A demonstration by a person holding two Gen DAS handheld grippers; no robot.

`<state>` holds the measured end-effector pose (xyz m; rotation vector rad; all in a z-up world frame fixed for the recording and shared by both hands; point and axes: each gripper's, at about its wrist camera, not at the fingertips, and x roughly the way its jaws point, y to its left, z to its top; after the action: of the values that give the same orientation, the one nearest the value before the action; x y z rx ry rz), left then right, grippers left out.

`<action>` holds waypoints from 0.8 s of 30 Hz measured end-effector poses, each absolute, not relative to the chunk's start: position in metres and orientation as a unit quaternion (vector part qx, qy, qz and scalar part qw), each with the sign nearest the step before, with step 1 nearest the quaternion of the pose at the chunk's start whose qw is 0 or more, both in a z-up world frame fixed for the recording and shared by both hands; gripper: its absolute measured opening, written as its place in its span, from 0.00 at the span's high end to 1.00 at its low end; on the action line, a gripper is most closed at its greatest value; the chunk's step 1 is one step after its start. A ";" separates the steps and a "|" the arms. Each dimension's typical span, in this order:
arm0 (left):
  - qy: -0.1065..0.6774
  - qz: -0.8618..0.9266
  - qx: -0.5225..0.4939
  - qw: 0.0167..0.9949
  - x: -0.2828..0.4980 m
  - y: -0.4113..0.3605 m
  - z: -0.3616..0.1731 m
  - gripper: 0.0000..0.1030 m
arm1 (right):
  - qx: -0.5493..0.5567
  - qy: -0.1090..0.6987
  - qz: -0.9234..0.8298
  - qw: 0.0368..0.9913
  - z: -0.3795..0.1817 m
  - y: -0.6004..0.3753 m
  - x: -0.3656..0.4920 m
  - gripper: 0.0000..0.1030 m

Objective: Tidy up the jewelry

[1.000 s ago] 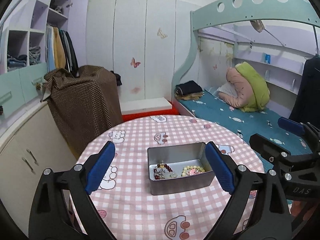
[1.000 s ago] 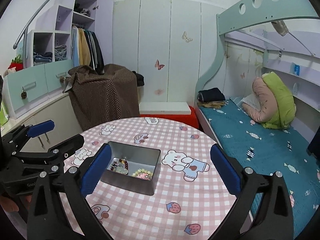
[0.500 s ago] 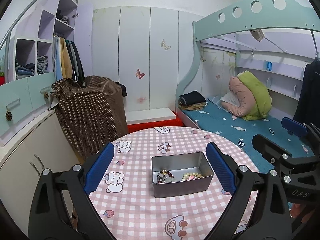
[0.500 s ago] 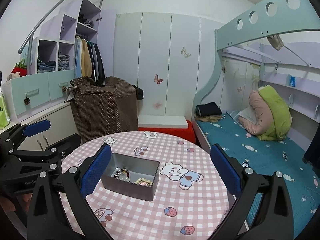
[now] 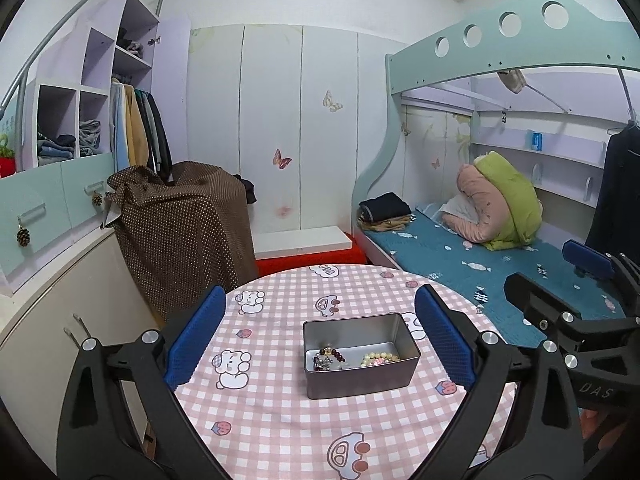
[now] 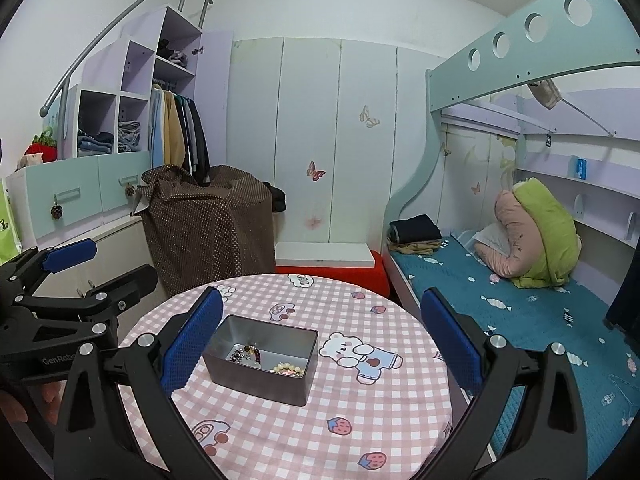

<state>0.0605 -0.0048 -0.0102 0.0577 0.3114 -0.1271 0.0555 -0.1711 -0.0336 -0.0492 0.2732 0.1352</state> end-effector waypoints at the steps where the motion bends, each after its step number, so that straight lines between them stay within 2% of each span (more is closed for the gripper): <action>1: 0.155 -0.063 0.029 0.986 0.060 -0.005 -0.010 0.07 | -0.024 0.135 0.067 0.988 -0.033 -0.172 0.055 0.07; 24: 0.150 -0.059 0.031 0.986 0.057 -0.004 -0.007 0.07 | -0.018 0.122 0.068 0.990 -0.024 -0.176 0.047 0.07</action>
<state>0.0573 -0.0042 -0.0067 0.0620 0.3010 -0.1193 0.0473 -0.1761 -0.0243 -0.0363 0.2452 0.1356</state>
